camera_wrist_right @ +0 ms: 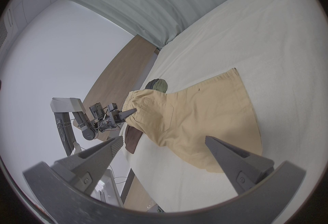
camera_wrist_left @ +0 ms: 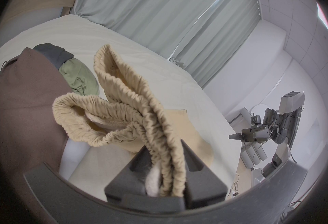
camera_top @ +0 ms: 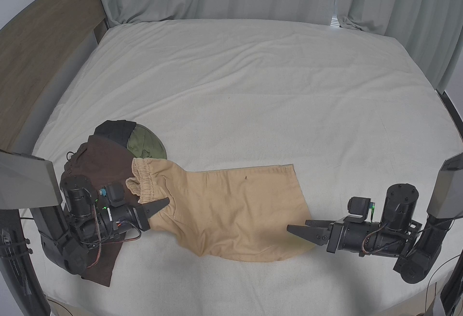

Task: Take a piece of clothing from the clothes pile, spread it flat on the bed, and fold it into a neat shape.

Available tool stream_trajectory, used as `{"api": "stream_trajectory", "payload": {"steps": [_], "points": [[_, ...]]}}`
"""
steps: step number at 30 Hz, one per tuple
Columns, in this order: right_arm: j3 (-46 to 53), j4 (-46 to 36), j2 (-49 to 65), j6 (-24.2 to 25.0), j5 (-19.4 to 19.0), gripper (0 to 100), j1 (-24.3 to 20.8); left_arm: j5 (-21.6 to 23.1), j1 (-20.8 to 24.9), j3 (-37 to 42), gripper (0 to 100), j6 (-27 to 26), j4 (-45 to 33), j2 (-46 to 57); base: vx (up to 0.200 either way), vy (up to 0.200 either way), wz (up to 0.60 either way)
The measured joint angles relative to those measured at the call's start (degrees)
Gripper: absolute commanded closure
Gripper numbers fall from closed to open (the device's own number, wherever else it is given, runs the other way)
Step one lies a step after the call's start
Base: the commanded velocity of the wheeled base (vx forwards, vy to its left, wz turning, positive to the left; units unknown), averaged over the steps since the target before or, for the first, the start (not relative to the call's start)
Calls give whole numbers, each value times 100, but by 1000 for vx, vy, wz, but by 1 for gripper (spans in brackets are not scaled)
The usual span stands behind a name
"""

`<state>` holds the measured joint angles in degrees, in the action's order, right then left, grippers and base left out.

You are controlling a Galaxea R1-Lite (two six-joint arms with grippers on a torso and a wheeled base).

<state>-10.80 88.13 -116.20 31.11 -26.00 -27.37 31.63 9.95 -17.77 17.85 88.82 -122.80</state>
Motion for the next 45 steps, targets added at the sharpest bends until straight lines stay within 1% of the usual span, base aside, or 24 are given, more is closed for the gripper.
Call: {"api": "stream_trajectory", "payload": {"steps": [8, 12, 21, 26, 35, 45], "points": [[-6, 0, 0, 4, -2, 0, 15, -68, 300, -226, 100, 212, -2, 2, 0, 0, 0], [-2, 1, 0, 1, -7, 0, 28, -227, 433, -311, 100, 276, -6, -2, 0, 0, 0], [2, 1, 5, 1, -7, 0, 35, -424, 730, -534, 100, 347, -15, -28, 0, 0, 0], [-2, 4, 11, 0, -11, 0, 39, -460, 909, -681, 100, 500, -20, -68, 0, 0, 0], [-13, 6, 24, 0, -18, 0, 50, -574, 1172, -924, 100, 514, -20, -232, 0, 0, 0], [-38, 11, 49, 0, -16, 0, 119, -583, 1410, -1161, 100, 514, -33, -391, 0, 0, 0]]}}
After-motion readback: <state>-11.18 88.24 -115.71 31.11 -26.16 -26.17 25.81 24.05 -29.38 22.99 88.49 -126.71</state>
